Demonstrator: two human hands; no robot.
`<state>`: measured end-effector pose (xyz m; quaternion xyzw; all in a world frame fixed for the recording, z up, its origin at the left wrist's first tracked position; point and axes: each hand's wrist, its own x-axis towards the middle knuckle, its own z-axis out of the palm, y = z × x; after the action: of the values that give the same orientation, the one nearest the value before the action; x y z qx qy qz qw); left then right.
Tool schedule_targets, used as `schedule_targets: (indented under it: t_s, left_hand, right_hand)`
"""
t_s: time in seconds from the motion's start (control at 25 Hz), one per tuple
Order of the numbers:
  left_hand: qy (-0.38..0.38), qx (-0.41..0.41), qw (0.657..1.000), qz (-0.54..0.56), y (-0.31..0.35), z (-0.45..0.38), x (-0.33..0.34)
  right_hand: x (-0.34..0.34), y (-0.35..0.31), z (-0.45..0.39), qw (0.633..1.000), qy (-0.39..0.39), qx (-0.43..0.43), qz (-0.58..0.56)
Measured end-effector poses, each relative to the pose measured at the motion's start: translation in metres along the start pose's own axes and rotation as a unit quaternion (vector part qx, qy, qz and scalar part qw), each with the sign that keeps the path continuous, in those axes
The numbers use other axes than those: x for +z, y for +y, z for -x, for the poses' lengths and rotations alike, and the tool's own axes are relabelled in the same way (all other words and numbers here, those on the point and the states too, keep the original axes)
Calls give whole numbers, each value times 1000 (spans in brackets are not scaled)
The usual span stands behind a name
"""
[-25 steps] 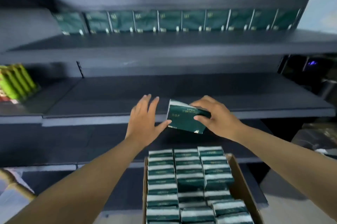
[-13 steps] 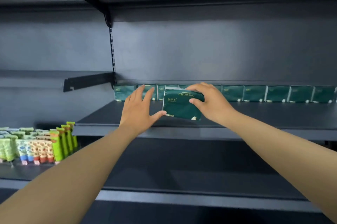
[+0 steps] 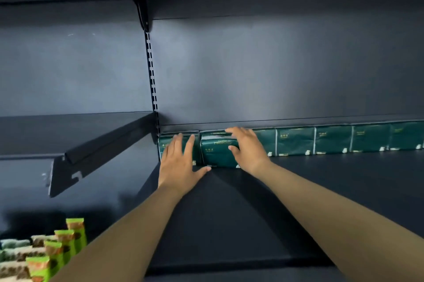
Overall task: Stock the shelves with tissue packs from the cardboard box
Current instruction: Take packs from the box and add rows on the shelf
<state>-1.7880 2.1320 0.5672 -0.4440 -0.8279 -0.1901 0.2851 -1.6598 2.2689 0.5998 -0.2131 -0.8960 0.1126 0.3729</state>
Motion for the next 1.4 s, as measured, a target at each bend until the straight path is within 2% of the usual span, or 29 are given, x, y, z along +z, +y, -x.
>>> schedule_targets:
  t_s: [0.32, 0.6, 0.84, 1.12, 1.24, 1.4]
  left_hand:
    - [12, 3, 999, -41, -23, -56, 45]
    - [51, 15, 998, -12, -26, -62, 53]
    - [73, 35, 997, 1, -25, -60, 52]
    - [105, 94, 990, -10, 4, 1, 0]
    - [113, 112, 987, -22, 39, 55, -42]
    - [147, 83, 986, -2, 110, 144, -91]
  right_hand:
    - [56, 23, -31, 984, 12, -63, 166]
    - [56, 24, -32, 982, 17, -72, 176]
    - [43, 14, -23, 967, 17, -80, 242]
    - [-38, 14, 58, 979, 38, 12, 197]
    - [-101, 25, 130, 980, 50, -8, 195]
    - [-177, 50, 235, 979, 48, -53, 189]
